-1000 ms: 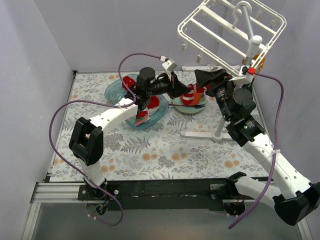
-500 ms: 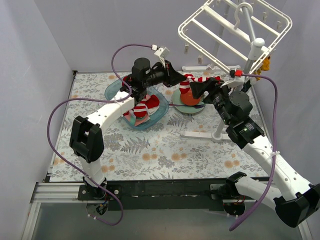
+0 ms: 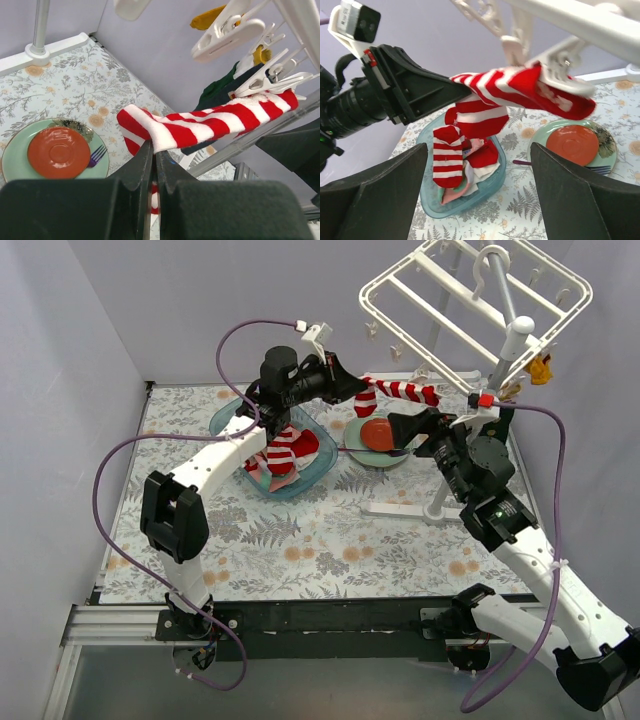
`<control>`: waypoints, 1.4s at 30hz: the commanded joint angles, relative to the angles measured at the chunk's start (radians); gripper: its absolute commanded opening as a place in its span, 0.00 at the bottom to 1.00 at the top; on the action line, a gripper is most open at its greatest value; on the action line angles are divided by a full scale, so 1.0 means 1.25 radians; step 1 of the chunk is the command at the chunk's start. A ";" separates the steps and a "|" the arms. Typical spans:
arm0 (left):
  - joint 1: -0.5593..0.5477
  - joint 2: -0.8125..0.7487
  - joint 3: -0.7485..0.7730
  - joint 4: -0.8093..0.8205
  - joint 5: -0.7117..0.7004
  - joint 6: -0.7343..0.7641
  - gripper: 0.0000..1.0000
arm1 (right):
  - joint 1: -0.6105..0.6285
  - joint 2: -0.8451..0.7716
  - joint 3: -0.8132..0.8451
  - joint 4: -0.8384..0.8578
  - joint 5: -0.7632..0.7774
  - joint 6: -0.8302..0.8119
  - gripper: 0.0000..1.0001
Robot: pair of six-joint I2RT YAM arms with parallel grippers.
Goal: Remove the socks clipped to the hanger
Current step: Remove the sock from the hanger.
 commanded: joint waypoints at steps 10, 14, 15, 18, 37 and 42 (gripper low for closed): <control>0.036 0.007 0.074 -0.062 0.025 -0.043 0.00 | -0.001 -0.096 -0.185 0.197 0.066 -0.042 0.95; 0.048 0.016 0.092 -0.077 0.033 -0.049 0.00 | -0.002 -0.107 -0.226 0.247 0.059 -0.068 0.96; 0.051 0.015 0.093 -0.078 0.033 -0.049 0.00 | -0.004 -0.109 -0.231 0.255 0.057 -0.074 0.96; 0.057 0.015 0.093 -0.078 0.042 -0.055 0.00 | -0.006 -0.114 -0.245 0.285 0.051 -0.092 0.96; 0.067 0.014 0.079 -0.082 0.076 -0.072 0.00 | -0.007 -0.024 -0.137 0.365 0.173 0.043 0.88; 0.067 0.013 0.071 -0.074 0.086 -0.082 0.00 | -0.009 0.030 -0.080 0.378 0.223 0.067 0.83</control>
